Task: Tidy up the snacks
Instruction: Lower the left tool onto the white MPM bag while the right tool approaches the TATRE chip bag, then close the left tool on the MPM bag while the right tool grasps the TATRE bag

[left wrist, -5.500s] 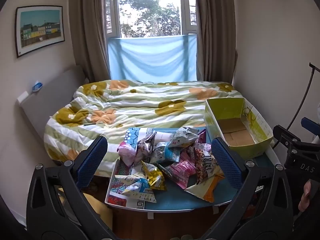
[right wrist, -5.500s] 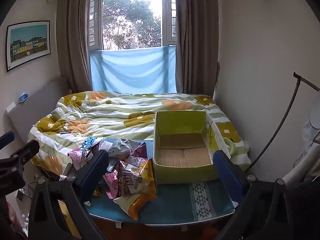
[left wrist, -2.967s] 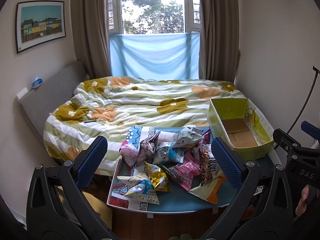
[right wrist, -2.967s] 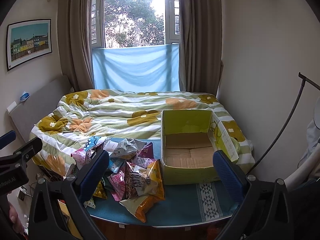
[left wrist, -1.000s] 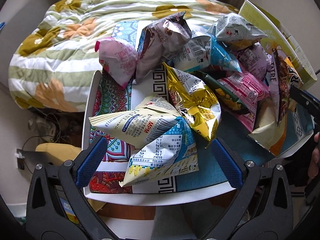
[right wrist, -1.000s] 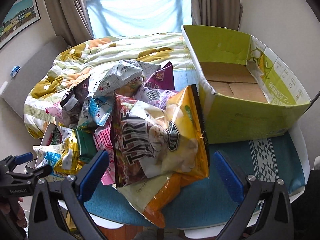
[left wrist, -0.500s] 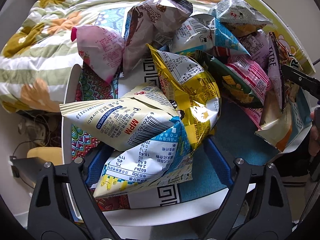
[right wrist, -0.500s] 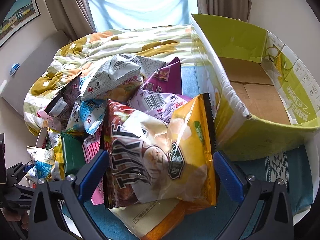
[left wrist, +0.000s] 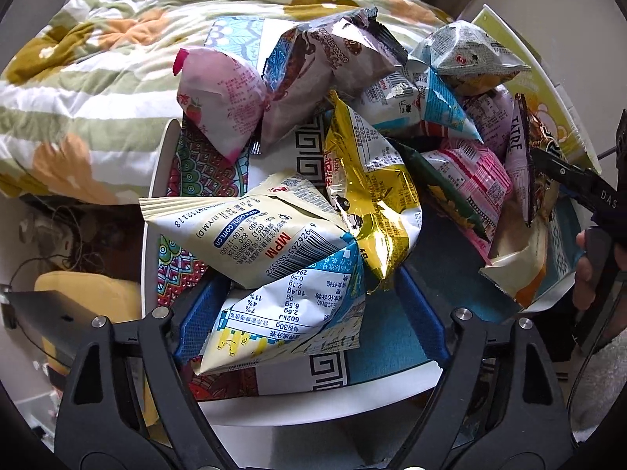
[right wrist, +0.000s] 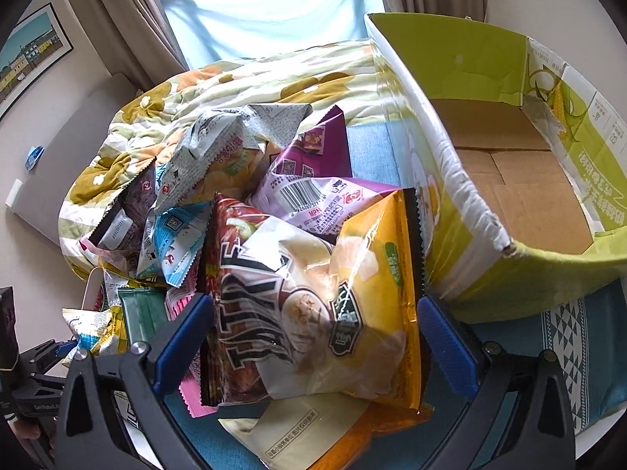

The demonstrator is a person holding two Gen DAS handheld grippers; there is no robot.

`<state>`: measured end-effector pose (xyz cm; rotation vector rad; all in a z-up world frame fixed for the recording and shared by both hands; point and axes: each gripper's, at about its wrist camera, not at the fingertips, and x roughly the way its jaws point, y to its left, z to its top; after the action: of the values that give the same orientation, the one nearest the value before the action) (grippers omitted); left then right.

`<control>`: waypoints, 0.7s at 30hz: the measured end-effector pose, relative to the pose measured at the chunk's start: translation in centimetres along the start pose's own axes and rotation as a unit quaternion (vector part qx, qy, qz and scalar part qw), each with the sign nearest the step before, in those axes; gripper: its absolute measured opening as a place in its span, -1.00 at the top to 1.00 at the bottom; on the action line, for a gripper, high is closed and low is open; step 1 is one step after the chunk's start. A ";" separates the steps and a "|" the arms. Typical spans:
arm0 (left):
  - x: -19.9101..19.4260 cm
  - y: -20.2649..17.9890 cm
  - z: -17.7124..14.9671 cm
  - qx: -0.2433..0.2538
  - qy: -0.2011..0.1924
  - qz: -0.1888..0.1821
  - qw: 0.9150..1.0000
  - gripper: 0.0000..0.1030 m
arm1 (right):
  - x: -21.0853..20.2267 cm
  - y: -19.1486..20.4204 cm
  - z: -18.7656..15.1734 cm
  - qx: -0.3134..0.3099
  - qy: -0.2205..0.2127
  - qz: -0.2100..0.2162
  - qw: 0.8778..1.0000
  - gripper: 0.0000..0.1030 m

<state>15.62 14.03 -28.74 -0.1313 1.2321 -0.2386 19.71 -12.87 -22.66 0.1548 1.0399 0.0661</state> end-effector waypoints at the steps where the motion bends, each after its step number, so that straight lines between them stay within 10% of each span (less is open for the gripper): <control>1: -0.2 0.1 0.0 -0.002 -0.003 -0.002 1.000 -0.63 | -0.1 -0.1 -0.1 0.001 -0.001 0.000 1.000 -0.99; 15: -0.2 2.8 1.4 -0.072 -0.009 -0.034 0.997 -0.63 | -0.7 0.0 -0.4 0.001 -0.006 -0.002 1.000 -0.99; 21: 1.0 4.1 1.5 -0.095 0.001 -0.062 0.994 -0.21 | -0.8 0.0 -0.3 0.007 -0.007 0.002 1.000 -0.99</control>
<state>17.74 17.70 -30.07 -0.3720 1.2494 -0.2286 19.06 -12.93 -22.17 0.1697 1.0263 0.0603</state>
